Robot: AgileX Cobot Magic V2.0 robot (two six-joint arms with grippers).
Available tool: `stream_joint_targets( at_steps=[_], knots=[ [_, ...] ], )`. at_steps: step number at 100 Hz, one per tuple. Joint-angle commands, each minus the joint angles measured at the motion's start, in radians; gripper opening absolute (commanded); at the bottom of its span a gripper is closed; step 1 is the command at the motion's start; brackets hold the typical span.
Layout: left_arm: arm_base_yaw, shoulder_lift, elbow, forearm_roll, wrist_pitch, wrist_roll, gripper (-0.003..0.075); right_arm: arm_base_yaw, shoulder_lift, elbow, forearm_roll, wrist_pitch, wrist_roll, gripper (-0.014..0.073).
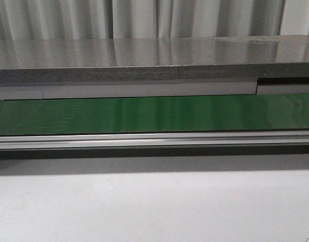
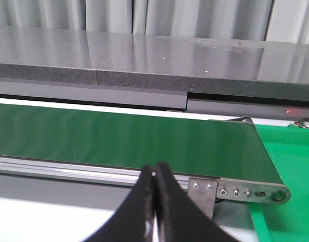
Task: Move button from left to right
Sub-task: 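Lift the button with the left gripper and carry it over the belt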
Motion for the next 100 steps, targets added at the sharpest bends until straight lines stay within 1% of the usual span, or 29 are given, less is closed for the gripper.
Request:
stream_joint_targets(
  at_steps=[1,8,15,20,25,39,62,78,100],
  knots=[
    [0.001,-0.037,-0.021,-0.007,-0.004,-0.004,0.0249,0.002,-0.02,-0.015,-0.01,-0.077,-0.001,-0.0067],
    [0.001,-0.037,-0.021,-0.007,-0.004,-0.004,0.0144,0.002,-0.02,-0.015,-0.01,-0.077,-0.001,-0.0067],
    [0.001,-0.041,-0.021,-0.001,-0.004,-0.004,0.0057,0.002,-0.02,-0.015,-0.01,-0.077,-0.001,-0.0067],
    [0.001,-0.049,-0.023,0.001,-0.004,-0.004,0.0017,0.002,-0.02,-0.015,-0.01,-0.077,-0.001,-0.0067],
    [0.001,-0.062,-0.027,0.001,-0.002,-0.004,-0.0004,0.002,-0.02,-0.015,-0.01,-0.077,-0.001,-0.0067],
    [0.001,-0.118,-0.048,0.001,0.016,-0.004,-0.001,0.002,-0.02,-0.015,-0.01,-0.077,-0.001,-0.0067],
    [-0.017,-0.262,-0.053,0.0,0.053,-0.004,-0.0011,0.002,-0.02,-0.015,-0.01,-0.077,-0.001,-0.0067],
    [-0.06,-0.325,-0.053,-0.003,0.106,0.02,-0.0011,0.002,-0.02,-0.015,-0.01,-0.077,-0.001,-0.0067],
    [-0.125,-0.323,-0.051,-0.003,0.164,0.022,-0.001,0.002,-0.02,-0.015,-0.01,-0.077,-0.001,-0.0067]
  ],
)
